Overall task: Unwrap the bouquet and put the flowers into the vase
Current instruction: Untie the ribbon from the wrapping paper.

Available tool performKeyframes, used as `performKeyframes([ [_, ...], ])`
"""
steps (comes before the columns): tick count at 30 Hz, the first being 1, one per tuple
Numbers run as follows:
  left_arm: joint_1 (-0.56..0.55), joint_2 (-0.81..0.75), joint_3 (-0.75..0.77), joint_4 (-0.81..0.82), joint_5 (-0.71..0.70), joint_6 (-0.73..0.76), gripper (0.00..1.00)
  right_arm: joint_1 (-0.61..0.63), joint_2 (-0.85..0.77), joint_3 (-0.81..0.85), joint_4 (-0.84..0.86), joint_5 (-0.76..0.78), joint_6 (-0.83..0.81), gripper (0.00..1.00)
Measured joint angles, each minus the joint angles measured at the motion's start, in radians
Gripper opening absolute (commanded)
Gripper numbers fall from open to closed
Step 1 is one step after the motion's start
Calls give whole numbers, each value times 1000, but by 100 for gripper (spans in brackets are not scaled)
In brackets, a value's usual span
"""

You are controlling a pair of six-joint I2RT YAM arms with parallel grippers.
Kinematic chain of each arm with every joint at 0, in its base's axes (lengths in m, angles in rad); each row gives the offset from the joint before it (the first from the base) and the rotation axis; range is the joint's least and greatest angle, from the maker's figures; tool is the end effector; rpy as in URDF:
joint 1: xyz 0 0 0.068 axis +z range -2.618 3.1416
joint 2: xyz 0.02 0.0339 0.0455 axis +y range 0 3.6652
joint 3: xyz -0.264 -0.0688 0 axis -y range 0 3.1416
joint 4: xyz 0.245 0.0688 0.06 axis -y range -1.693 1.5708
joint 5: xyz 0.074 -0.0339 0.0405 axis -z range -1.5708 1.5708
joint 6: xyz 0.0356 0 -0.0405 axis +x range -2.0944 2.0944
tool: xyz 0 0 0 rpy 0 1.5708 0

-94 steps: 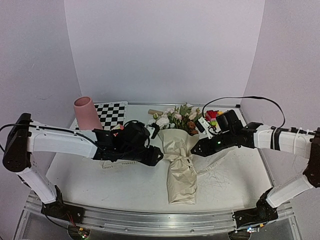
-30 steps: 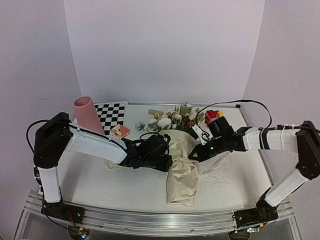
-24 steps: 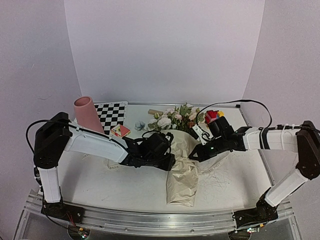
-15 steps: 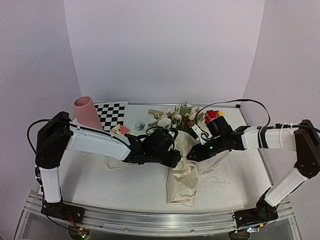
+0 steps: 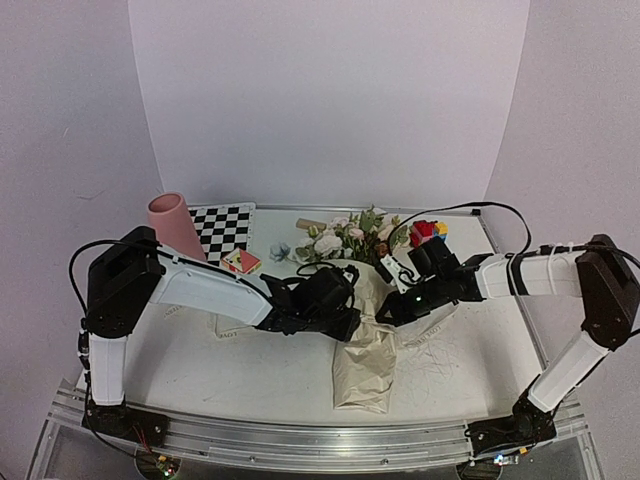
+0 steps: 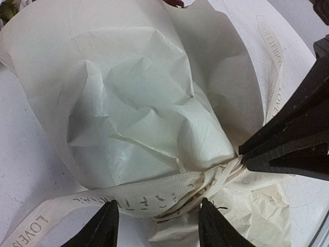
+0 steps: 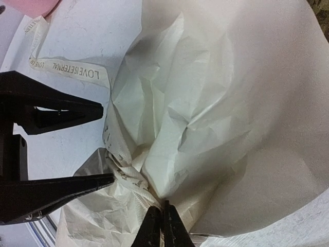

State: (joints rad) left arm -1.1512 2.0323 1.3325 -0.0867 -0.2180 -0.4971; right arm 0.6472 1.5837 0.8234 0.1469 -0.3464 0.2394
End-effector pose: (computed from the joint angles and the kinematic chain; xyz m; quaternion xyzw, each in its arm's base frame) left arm 0.1865 -0.3991 0.1610 0.2557 0.8833 -0.2106 0.3318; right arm 0.2561 0.2087 0.1902 -0.2548 0.8401 0.3328 0.3443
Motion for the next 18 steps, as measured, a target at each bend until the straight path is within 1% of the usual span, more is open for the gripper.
performKeyframes([
  [7,-1,0,22,-35,-134,-48,31,0,-32,0,-3,24,1,0],
  [9,-1,0,22,-48,-161,-61,29,0,-51,0,-6,42,1,0],
  [11,1,0,22,-54,-178,-73,30,0,-68,0,-10,65,2,0],
  [14,1,0,21,-57,-183,-81,35,0,-79,-2,-16,103,10,0],
  [16,1,0,21,-62,-177,-80,41,0,-82,-7,-19,126,15,0],
  [18,1,0,21,-64,-167,-75,49,0,-88,-19,-21,144,21,0],
])
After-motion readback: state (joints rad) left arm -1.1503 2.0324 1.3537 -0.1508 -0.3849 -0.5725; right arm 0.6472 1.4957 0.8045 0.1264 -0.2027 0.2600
